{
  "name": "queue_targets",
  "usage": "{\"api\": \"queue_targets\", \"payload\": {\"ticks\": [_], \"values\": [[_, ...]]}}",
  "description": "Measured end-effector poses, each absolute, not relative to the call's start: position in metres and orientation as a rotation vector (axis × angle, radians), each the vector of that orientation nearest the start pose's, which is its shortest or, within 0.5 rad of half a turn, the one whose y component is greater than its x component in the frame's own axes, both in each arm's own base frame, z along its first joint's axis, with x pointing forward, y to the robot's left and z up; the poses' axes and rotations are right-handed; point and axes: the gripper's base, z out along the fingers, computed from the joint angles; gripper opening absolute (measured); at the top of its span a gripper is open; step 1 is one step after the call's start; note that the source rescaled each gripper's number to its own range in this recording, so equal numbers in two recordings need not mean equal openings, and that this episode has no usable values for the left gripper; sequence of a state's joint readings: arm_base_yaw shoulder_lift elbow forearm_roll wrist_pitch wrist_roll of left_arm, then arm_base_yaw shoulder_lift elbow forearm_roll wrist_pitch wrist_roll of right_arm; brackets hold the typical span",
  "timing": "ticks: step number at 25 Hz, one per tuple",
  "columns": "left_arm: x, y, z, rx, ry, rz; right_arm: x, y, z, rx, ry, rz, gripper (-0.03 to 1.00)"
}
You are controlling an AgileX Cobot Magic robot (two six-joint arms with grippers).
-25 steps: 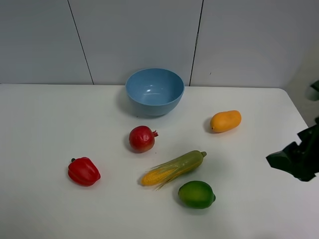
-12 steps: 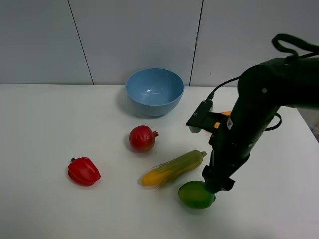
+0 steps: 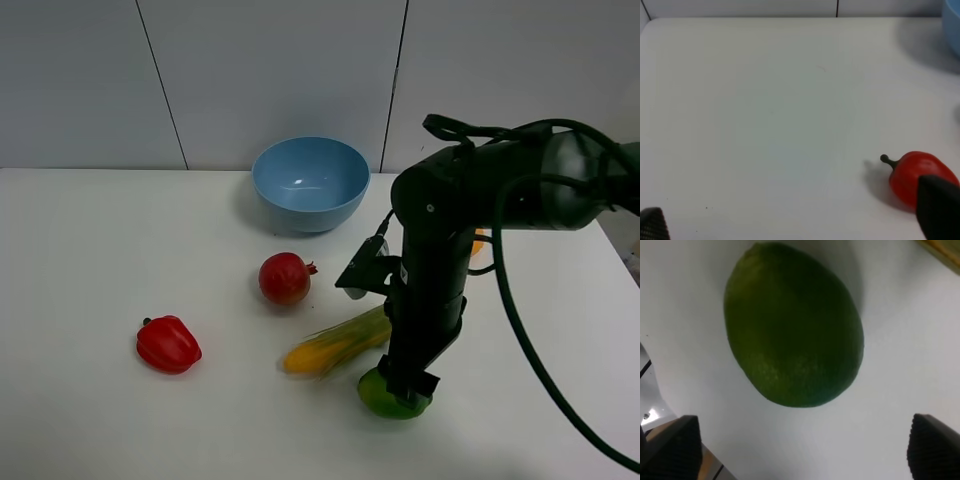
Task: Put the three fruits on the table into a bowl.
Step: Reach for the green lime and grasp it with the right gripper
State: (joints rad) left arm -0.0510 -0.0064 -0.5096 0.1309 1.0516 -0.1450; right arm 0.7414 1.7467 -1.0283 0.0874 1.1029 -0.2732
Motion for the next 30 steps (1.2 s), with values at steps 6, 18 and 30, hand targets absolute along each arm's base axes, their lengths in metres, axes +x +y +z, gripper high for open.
{"api": "queue_targets", "payload": {"ticks": [6,18,30], "values": [[-0.006,0.011,0.281,-0.101,2.01,0.031,0.21,0.201,0.168,-1.562,2.944,0.031,0.54],[-0.006,0.011,0.281,-0.101,2.01,0.031,0.216,0.209,0.147,-1.591,2.902,0.07,0.54],[-0.006,0.011,0.281,-0.101,2.01,0.031,0.216,0.214,0.117,-1.597,2.989,0.09,0.54]]}}
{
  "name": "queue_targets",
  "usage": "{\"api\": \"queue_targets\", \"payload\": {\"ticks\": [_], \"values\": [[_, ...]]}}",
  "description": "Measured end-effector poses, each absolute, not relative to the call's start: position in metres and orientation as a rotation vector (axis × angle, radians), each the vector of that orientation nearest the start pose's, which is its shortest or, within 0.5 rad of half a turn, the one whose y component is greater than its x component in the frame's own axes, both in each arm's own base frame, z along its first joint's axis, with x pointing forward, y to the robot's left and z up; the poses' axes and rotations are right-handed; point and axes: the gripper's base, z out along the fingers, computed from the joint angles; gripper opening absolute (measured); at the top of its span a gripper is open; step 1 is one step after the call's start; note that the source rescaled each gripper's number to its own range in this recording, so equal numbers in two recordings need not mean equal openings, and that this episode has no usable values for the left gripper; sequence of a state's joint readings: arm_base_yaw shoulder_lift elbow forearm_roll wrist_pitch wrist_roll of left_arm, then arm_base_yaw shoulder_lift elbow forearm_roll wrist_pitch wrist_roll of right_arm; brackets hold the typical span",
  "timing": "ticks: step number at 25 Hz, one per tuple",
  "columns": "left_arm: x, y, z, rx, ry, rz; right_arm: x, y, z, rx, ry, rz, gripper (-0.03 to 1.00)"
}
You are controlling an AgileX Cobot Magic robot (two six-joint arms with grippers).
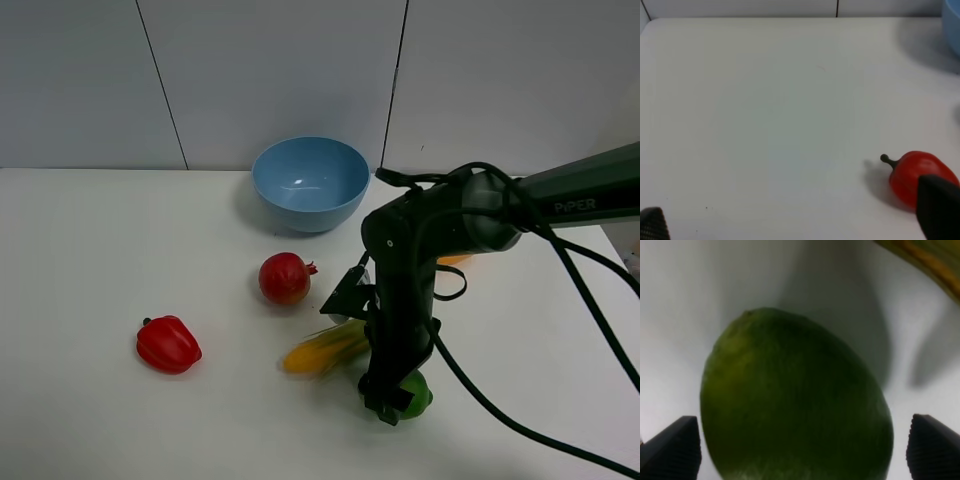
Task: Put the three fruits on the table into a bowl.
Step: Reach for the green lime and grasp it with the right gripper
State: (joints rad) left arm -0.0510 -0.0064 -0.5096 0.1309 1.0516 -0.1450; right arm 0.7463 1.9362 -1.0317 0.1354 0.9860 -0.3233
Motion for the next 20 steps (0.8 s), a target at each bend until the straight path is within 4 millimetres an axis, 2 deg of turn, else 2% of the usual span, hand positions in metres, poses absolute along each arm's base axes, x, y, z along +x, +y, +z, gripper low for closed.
{"api": "queue_targets", "payload": {"ticks": [5,9,11,15,20], "values": [[-0.0065,0.0107,0.2812,-0.101,2.01,0.032,0.2165,0.2141,0.1053,-1.612,3.024,0.074,0.54],[-0.0065,0.0107,0.2812,-0.101,2.01,0.032,0.2175,0.2151,0.1051,-1.61,3.021,0.076,0.53],[-0.0065,0.0107,0.2812,-0.101,2.01,0.032,0.2175,0.2151,0.1051,-1.61,3.021,0.076,0.47],[-0.0065,0.0107,0.2812,-0.101,2.01,0.032,0.2175,0.2151,0.1051,-1.61,3.021,0.076,0.24],[-0.0065,0.0107,0.2812,-0.101,2.01,0.032,0.2167,0.2152,0.1053,-1.594,3.038,0.082,0.23]]}}
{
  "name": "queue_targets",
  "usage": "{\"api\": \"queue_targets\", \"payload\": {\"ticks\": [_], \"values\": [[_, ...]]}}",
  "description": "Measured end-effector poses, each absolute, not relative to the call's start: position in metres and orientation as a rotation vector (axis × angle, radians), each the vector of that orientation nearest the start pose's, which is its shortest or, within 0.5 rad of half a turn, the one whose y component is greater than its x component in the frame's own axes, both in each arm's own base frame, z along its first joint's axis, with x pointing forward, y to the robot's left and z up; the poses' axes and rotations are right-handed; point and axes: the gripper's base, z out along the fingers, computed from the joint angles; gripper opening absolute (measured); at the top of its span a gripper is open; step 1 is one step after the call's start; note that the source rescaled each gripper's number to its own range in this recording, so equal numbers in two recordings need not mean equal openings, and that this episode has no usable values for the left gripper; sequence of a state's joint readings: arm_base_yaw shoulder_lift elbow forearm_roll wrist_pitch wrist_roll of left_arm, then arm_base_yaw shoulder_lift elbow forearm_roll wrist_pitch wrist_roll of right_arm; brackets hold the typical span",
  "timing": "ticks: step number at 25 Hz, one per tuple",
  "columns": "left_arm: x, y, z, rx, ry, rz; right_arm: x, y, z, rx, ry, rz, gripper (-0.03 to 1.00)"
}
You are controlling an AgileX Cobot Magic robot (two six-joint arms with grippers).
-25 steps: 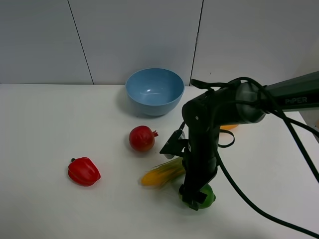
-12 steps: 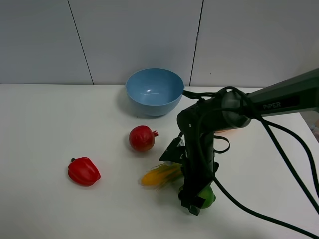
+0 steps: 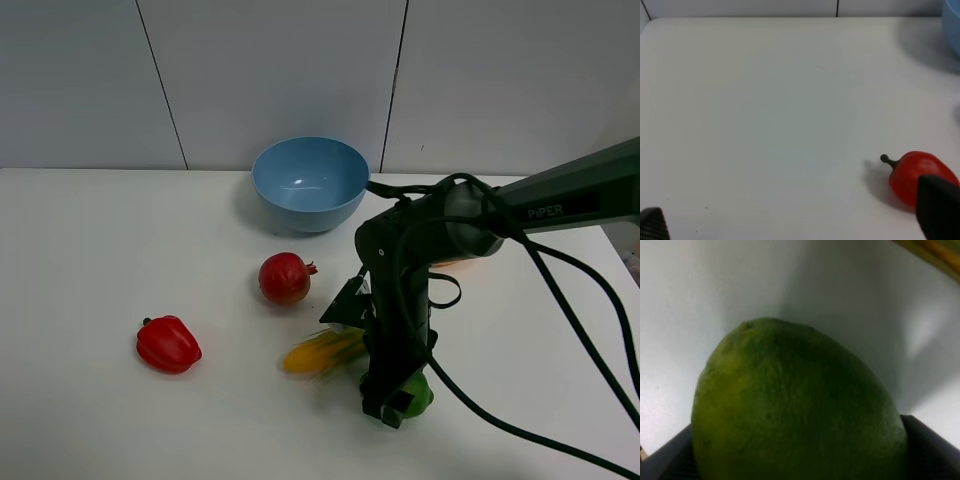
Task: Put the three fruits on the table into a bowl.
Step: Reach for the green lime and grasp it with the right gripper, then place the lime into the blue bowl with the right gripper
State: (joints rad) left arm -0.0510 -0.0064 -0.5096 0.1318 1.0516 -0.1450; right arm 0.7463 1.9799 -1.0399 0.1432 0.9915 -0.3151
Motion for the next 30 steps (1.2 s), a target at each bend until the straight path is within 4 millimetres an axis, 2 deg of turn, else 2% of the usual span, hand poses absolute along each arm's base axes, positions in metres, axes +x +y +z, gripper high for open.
{"api": "queue_targets", "payload": {"ticks": [8,14,18,22,25,26,30], "values": [[-0.006,0.011,0.281,-0.101,2.01,0.032,0.219,0.218,0.113,-1.584,3.05,0.086,0.23],[-0.006,0.011,0.281,-0.101,2.01,0.032,0.252,0.247,0.179,-1.493,2.878,0.161,0.23],[-0.006,0.011,0.281,-0.101,2.01,0.032,0.292,0.262,0.238,-1.295,2.708,0.242,0.23],[-0.006,0.011,0.281,-0.101,2.01,0.034,0.338,0.258,0.285,-1.111,2.556,0.284,0.23],[-0.007,0.011,0.281,-0.101,2.01,0.037,0.377,0.25,0.291,-0.987,2.529,0.284,0.23],[-0.007,0.011,0.281,-0.101,2.01,0.037,0.39,0.249,0.288,-0.948,2.529,0.284,0.23],[-0.007,0.011,0.281,-0.101,2.01,0.037,0.432,0.25,0.256,-0.855,2.544,0.281,0.23]]}}
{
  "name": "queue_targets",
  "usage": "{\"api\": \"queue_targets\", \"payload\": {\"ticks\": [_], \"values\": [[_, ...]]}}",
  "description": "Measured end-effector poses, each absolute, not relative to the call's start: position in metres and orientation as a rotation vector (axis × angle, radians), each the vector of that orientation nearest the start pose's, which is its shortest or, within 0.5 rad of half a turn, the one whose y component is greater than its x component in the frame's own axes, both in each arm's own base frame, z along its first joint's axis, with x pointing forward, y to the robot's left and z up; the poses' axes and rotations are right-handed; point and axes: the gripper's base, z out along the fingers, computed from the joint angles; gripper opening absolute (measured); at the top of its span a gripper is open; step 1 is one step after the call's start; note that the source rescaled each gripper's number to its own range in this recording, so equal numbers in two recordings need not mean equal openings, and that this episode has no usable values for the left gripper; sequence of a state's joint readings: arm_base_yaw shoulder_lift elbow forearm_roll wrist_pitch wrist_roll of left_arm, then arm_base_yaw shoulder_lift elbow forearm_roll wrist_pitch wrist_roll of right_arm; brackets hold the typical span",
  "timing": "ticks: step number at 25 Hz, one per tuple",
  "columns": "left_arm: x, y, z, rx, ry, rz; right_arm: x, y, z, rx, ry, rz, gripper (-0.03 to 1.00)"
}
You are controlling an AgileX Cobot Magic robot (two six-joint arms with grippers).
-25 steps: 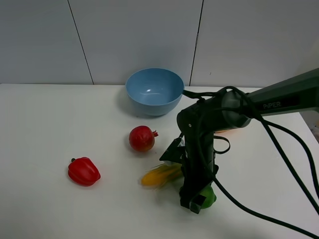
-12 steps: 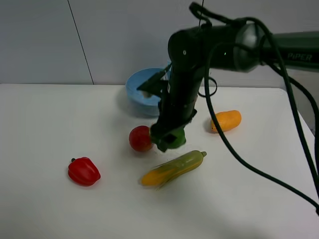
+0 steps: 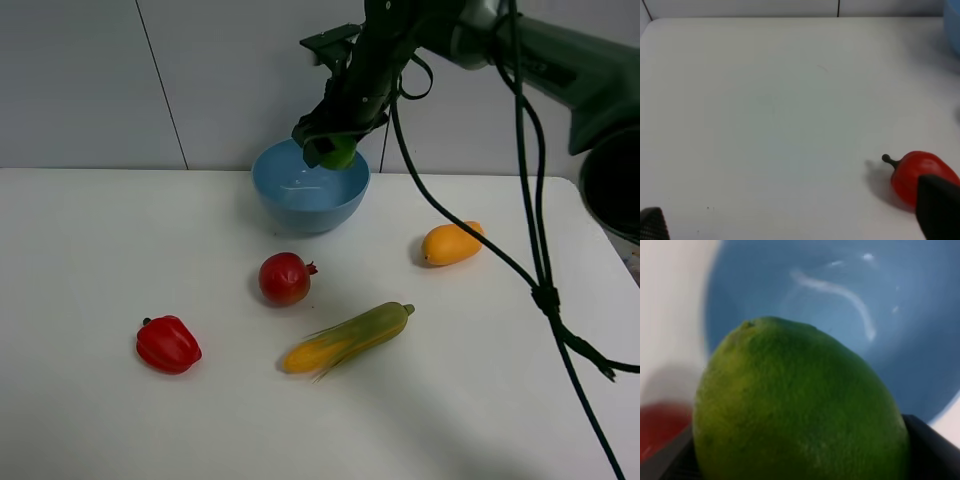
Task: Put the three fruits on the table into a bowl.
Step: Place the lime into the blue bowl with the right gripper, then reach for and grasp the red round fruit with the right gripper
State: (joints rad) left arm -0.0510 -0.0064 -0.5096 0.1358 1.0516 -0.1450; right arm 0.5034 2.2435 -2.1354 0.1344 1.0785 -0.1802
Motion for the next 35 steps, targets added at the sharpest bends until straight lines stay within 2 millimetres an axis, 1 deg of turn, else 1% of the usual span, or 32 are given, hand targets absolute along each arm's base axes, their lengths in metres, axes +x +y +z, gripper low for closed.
{"api": "queue_targets", "payload": {"ticks": [1,4,6,7,10,11,13,16,18,20,23,26,29,35], "values": [[-0.007,0.011,0.281,-0.101,2.01,0.037,0.439,0.252,0.244,-0.844,2.553,0.281,0.23],[-0.007,0.011,0.281,-0.101,2.01,0.037,0.453,0.26,0.218,-0.814,2.566,0.292,0.23],[-0.007,0.011,0.281,-0.101,2.01,0.037,0.458,0.263,0.206,-0.812,2.574,0.294,0.24],[-0.007,0.011,0.281,-0.101,2.01,0.037,0.46,0.264,0.201,-0.81,2.573,0.293,0.27],[-0.007,0.011,0.281,-0.101,2.01,0.037,0.464,0.265,0.199,-0.795,2.543,0.297,0.53],[-0.007,0.011,0.281,-0.101,2.01,0.037,0.464,0.266,0.2,-0.792,2.533,0.299,0.57],[-0.007,0.011,0.281,-0.101,2.01,0.037,0.466,0.267,0.204,-0.771,2.519,0.307,0.62],[-0.007,0.011,0.281,-0.101,2.01,0.037,0.464,0.268,0.21,-0.723,2.538,0.351,0.63],[-0.007,0.011,0.281,-0.101,2.01,0.037,0.457,0.272,0.217,-0.711,2.564,0.374,0.64],[-0.007,0.011,0.281,-0.101,2.01,0.037,0.446,0.281,0.228,-0.725,2.572,0.41,0.64],[-0.007,0.011,0.281,-0.101,2.01,0.037,0.423,0.301,0.255,-0.772,2.535,0.471,0.64],[-0.007,0.011,0.281,-0.101,2.01,0.037,0.4,0.323,0.275,-0.844,2.485,0.504,0.64],[-0.007,0.011,0.281,-0.101,2.01,0.037,0.376,0.342,0.28,-0.929,2.49,0.502,0.64],[-0.007,0.011,0.281,-0.101,2.01,0.037,0.339,0.37,0.276,-1.021,2.556,0.476,0.64]]}}
